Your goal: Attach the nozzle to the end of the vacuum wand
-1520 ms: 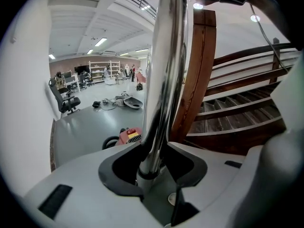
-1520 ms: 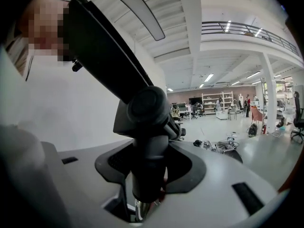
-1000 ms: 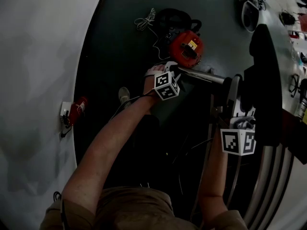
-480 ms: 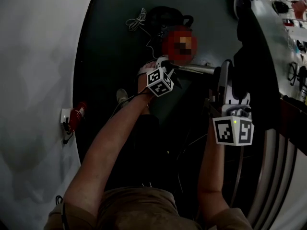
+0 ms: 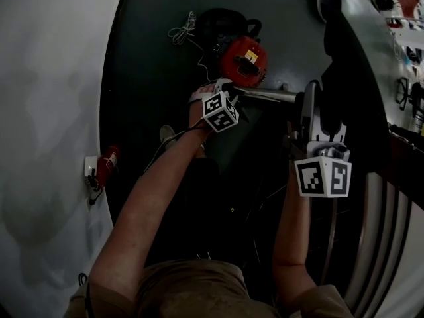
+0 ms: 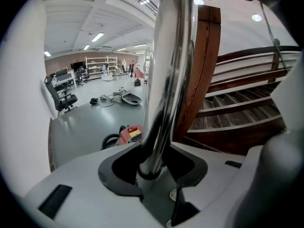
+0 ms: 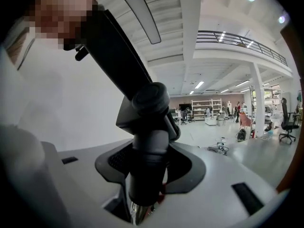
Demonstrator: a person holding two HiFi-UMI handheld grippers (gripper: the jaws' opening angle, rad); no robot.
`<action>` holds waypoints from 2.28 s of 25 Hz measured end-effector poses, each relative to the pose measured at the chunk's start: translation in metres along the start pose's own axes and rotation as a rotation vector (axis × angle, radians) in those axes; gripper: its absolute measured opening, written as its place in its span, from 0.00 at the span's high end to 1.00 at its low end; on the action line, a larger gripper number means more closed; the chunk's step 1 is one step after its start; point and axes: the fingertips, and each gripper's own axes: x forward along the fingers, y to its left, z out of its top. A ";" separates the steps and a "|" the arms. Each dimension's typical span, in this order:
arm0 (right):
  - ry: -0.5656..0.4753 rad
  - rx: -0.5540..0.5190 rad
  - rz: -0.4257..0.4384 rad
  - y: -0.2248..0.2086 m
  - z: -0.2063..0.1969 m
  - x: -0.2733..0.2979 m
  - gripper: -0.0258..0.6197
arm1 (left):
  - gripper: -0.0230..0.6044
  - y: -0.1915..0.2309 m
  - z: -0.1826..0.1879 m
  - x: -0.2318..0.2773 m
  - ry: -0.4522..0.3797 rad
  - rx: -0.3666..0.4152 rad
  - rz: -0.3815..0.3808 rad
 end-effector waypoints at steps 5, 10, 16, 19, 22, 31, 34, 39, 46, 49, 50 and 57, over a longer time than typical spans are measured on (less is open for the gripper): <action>-0.189 0.027 0.055 -0.004 0.002 -0.016 0.68 | 0.71 -0.003 0.001 0.002 0.014 0.032 0.019; -0.072 0.047 0.063 -0.006 -0.006 -0.002 0.68 | 0.71 0.001 0.003 0.006 0.021 0.033 0.050; -0.056 0.061 0.062 -0.008 -0.007 0.001 0.68 | 0.71 0.002 0.002 0.012 0.053 0.050 0.030; -0.145 0.053 0.044 -0.007 -0.006 -0.009 0.68 | 0.72 -0.003 0.001 0.018 0.070 0.061 0.014; -0.133 0.052 0.066 -0.001 -0.008 -0.006 0.68 | 0.74 0.002 -0.005 0.025 0.091 0.059 0.037; -0.094 -0.023 0.205 0.057 -0.001 0.009 0.68 | 0.74 0.009 -0.010 -0.008 -0.033 -0.039 0.037; -0.098 -0.013 0.243 0.074 -0.006 0.017 0.68 | 0.74 0.015 -0.016 -0.022 -0.050 -0.070 0.059; -0.092 0.003 0.292 0.096 -0.009 0.024 0.68 | 0.74 0.025 -0.027 -0.029 -0.045 -0.099 0.085; -0.092 0.021 0.342 0.125 -0.008 0.028 0.68 | 0.70 0.026 -0.030 -0.067 -0.147 -0.191 0.056; -0.056 -0.020 0.409 0.157 -0.018 0.036 0.68 | 0.70 0.033 -0.060 -0.102 -0.149 -0.253 0.094; -0.041 -0.042 0.440 0.173 -0.023 0.040 0.68 | 0.70 0.034 -0.076 -0.115 -0.141 -0.273 0.110; 0.002 -0.240 0.726 0.332 -0.066 0.062 0.68 | 0.70 0.057 -0.198 -0.218 -0.118 -0.433 0.307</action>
